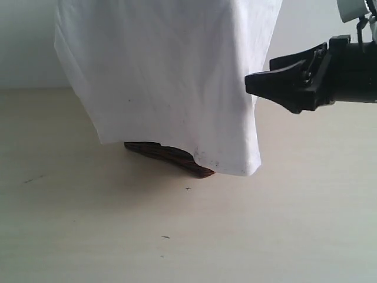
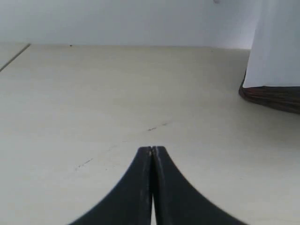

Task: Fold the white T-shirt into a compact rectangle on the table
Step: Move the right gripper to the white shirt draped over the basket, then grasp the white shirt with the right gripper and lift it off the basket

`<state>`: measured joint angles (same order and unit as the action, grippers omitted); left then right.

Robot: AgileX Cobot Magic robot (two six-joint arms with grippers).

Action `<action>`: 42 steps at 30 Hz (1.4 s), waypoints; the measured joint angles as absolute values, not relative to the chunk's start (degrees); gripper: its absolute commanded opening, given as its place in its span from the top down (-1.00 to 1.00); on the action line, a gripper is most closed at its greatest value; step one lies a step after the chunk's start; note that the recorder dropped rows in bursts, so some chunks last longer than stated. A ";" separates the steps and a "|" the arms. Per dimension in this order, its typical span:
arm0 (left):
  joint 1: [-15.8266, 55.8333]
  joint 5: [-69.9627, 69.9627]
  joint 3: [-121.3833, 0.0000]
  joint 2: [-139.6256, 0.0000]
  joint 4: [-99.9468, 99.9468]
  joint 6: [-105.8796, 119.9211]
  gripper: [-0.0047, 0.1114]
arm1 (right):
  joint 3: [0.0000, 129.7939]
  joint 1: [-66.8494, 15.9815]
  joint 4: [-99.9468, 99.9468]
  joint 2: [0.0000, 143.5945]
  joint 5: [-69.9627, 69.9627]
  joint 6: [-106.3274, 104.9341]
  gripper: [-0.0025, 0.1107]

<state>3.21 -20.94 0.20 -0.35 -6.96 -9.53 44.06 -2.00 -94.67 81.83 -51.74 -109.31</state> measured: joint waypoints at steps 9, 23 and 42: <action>3.21 -20.94 0.20 -0.35 -6.96 -9.53 0.92 | 44.06 -10.75 -98.15 89.30 -36.45 -113.73 0.78; 3.21 -20.94 0.20 -0.35 -6.96 -9.53 0.92 | 56.43 -10.86 -98.73 76.41 -39.21 -117.36 0.96; 3.21 -20.94 0.20 -0.35 -6.96 -9.53 0.92 | 96.01 -10.86 -97.56 72.46 -32.68 -120.12 0.96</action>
